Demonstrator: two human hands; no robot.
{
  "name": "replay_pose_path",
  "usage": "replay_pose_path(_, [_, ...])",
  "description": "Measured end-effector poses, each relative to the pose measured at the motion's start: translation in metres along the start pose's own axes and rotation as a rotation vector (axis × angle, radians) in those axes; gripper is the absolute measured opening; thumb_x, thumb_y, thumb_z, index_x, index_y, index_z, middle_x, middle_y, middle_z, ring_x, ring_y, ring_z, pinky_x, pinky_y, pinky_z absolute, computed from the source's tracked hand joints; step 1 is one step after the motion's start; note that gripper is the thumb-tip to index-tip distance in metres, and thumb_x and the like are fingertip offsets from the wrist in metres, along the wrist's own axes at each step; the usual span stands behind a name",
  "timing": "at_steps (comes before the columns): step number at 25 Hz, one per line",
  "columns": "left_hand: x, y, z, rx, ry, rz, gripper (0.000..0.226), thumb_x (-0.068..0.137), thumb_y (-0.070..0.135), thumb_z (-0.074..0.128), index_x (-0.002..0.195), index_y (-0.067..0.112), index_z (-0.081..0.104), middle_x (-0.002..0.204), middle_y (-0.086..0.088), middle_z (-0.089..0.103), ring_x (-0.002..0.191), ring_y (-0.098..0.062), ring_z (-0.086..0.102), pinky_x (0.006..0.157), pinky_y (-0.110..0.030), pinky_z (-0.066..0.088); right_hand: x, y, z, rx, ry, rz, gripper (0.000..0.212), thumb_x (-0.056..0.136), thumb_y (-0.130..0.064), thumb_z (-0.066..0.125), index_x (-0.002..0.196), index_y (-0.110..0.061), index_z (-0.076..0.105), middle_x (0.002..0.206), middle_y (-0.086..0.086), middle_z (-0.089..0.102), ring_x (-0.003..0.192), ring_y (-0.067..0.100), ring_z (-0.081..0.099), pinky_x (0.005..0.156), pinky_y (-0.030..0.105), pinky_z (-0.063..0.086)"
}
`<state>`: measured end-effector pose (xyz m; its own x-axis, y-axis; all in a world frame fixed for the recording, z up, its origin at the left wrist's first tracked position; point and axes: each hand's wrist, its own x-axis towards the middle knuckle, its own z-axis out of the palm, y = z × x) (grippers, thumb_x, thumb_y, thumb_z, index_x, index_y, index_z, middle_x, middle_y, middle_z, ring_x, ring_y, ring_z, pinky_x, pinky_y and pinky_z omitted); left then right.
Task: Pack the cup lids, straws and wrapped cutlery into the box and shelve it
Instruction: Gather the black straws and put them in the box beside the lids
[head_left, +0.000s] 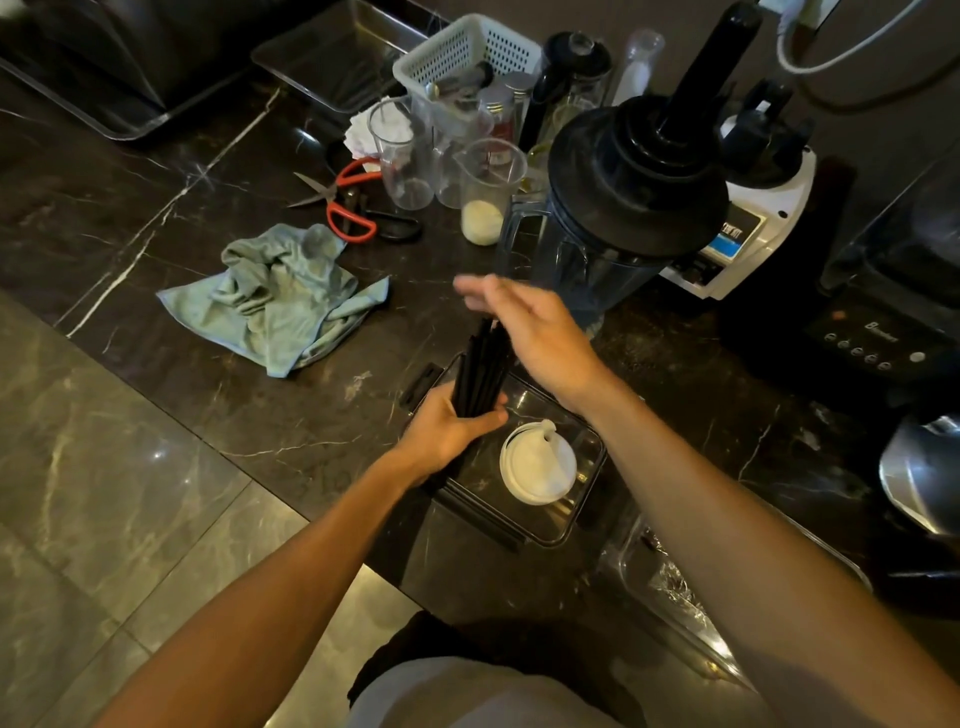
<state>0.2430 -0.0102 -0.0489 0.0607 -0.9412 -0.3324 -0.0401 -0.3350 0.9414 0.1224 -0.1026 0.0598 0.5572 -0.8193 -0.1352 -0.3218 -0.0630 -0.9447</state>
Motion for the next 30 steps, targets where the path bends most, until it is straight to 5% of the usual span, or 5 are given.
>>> replay_pose_path(4, [0.001, 0.003, 0.005, -0.022, 0.009, 0.004, 0.024, 0.088, 0.003, 0.077, 0.095, 0.024, 0.067, 0.085, 0.009, 0.072, 0.078, 0.004, 0.069, 0.078, -0.023, 0.052, 0.004, 0.024, 0.008, -0.434, -0.092, -0.018, 0.042, 0.111, -0.033, 0.042, 0.135, -0.01, 0.068, 0.144, 0.002, 0.063, 0.135, 0.012, 0.055, 0.116, 0.036, 0.041])
replay_pose_path(8, [0.003, 0.004, 0.004, -0.04, -0.047, 0.011, 0.021, 0.088, 0.004, 0.077, 0.103, 0.014, 0.068, 0.089, -0.004, 0.073, 0.079, -0.016, 0.073, 0.081, -0.035, 0.06, 0.006, 0.019, -0.001, -0.287, -0.089, -0.009, 0.046, 0.112, -0.039, 0.036, 0.146, -0.019, 0.059, 0.15, -0.004, 0.058, 0.14, 0.006, 0.048, 0.116, 0.024, 0.036])
replay_pose_path(15, [-0.002, 0.03, -0.011, -0.17, -0.386, -0.193, 0.028, 0.09, 0.001, 0.073, 0.116, 0.005, 0.061, 0.074, -0.005, 0.069, 0.058, -0.017, 0.066, 0.059, -0.03, 0.058, 0.01, 0.032, -0.018, -0.114, -0.093, 0.223, 0.057, 0.111, -0.051, 0.025, 0.132, -0.024, 0.071, 0.132, -0.007, 0.07, 0.127, 0.004, 0.058, 0.112, 0.032, 0.038])
replay_pose_path(21, [-0.003, 0.041, -0.024, -0.183, -0.578, -0.357, 0.019, 0.095, 0.006, 0.069, 0.112, 0.01, 0.063, 0.078, -0.003, 0.067, 0.067, -0.019, 0.069, 0.068, -0.034, 0.063, 0.0, 0.047, -0.017, 0.049, -0.049, 0.272, 0.055, 0.111, -0.05, 0.025, 0.138, -0.023, 0.064, 0.14, -0.002, 0.066, 0.134, 0.011, 0.056, 0.12, 0.045, 0.035])
replay_pose_path(30, [-0.006, 0.042, -0.016, -0.249, -0.627, -0.358, 0.017, 0.097, 0.005, 0.065, 0.113, 0.008, 0.06, 0.082, -0.004, 0.067, 0.072, -0.018, 0.069, 0.073, -0.032, 0.063, -0.009, 0.048, -0.015, 0.018, -0.108, 0.27, 0.053, 0.112, -0.045, 0.028, 0.137, -0.019, 0.066, 0.139, -0.003, 0.065, 0.126, 0.002, 0.056, 0.1, 0.017, 0.039])
